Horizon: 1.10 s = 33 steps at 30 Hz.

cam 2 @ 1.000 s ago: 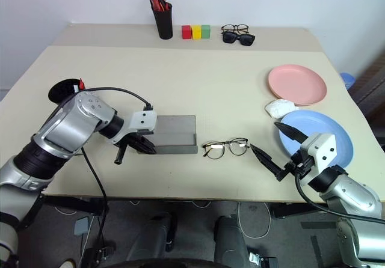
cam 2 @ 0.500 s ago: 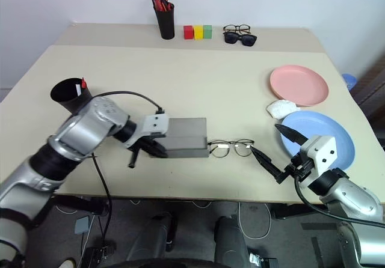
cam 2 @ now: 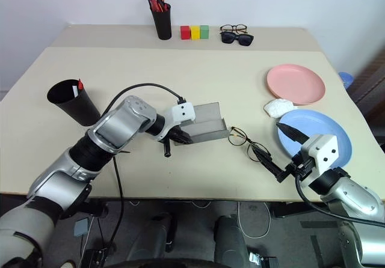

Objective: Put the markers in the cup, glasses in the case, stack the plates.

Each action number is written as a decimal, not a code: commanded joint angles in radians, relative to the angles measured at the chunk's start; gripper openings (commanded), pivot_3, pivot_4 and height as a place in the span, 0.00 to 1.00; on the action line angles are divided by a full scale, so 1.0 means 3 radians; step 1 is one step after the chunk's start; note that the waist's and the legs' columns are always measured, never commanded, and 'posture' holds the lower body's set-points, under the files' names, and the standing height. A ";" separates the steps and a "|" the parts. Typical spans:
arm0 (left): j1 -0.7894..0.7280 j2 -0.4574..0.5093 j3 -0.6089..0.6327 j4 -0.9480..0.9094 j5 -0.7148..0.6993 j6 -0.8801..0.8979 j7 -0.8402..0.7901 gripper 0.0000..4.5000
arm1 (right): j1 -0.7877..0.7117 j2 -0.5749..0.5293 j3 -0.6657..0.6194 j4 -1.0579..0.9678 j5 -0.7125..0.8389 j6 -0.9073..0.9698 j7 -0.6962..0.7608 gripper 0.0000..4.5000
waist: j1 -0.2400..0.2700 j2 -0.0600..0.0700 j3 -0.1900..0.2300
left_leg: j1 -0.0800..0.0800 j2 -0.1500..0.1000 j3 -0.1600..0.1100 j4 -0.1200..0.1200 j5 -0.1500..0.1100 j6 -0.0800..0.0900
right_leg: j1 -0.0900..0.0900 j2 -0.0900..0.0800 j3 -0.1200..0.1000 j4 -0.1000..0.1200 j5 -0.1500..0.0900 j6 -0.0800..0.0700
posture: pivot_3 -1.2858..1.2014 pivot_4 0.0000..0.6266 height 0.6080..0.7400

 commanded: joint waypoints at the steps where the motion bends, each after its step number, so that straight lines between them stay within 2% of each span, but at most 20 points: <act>1: -0.0113 0.0160 0.0130 0.0130 0.0010 -0.0230 -0.0023 0.01 | -0.0005 -0.0027 -0.0095 -0.0141 0.0062 -0.0007 -0.0005 1.00 | 0.0000 0.0000 0.0000 | 0.0000 0.0000 0.0000 0.0000 0.0000 0.0000 | 0.0000 0.0000 0.0000 0.0000 0.0000 0.0000 | 0.52 0.24 1.00; 5: -0.0052 0.0329 0.0117 0.0251 -0.0020 -0.0702 -0.0216 0.01 | -0.0012 -0.0022 -0.0085 -0.0108 0.0054 -0.0006 0.0006 1.00 | 0.0006 0.0000 0.0000 | 0.0000 0.0000 0.0000 -0.0002 0.0000 0.0000 | -0.0001 0.0000 0.0000 -0.0002 0.0000 -0.0001 | 0.52 0.24 1.00; 15: -0.0151 0.0287 -0.0001 0.0819 0.0100 -0.1688 -0.0683 0.01 | -0.0038 -0.0031 -0.0098 -0.0045 0.0041 -0.0022 0.0055 1.00 | 0.0015 0.0001 0.0000 | -0.0001 -0.0001 0.0001 -0.0001 0.0000 0.0000 | 0.0002 -0.0002 0.0000 -0.0006 0.0000 -0.0001 | 0.52 0.24 1.00; 26: -0.0208 0.0058 0.0044 0.0653 0.0132 -0.1468 -0.0739 0.01 | 0.0125 -0.0011 -0.0139 -0.0150 0.0041 -0.0027 0.0035 1.00 | 0.0006 0.0000 0.0000 | -0.0002 -0.0001 0.0001 -0.0001 0.0000 0.0000 | 0.0001 -0.0002 0.0000 -0.0003 0.0000 -0.0001 | 0.52 0.24 1.00; 33: -0.0193 0.0053 0.0088 0.0520 0.0122 -0.1230 -0.0704 0.01 | 0.0063 -0.0038 -0.0127 -0.0105 0.0048 -0.0016 0.0048 1.00 | 0.0007 0.0000 0.0000 | -0.0002 -0.0001 0.0001 0.0000 0.0000 0.0000 | 0.0001 -0.0002 0.0000 -0.0003 0.0000 0.0000 | 0.52 0.24 1.00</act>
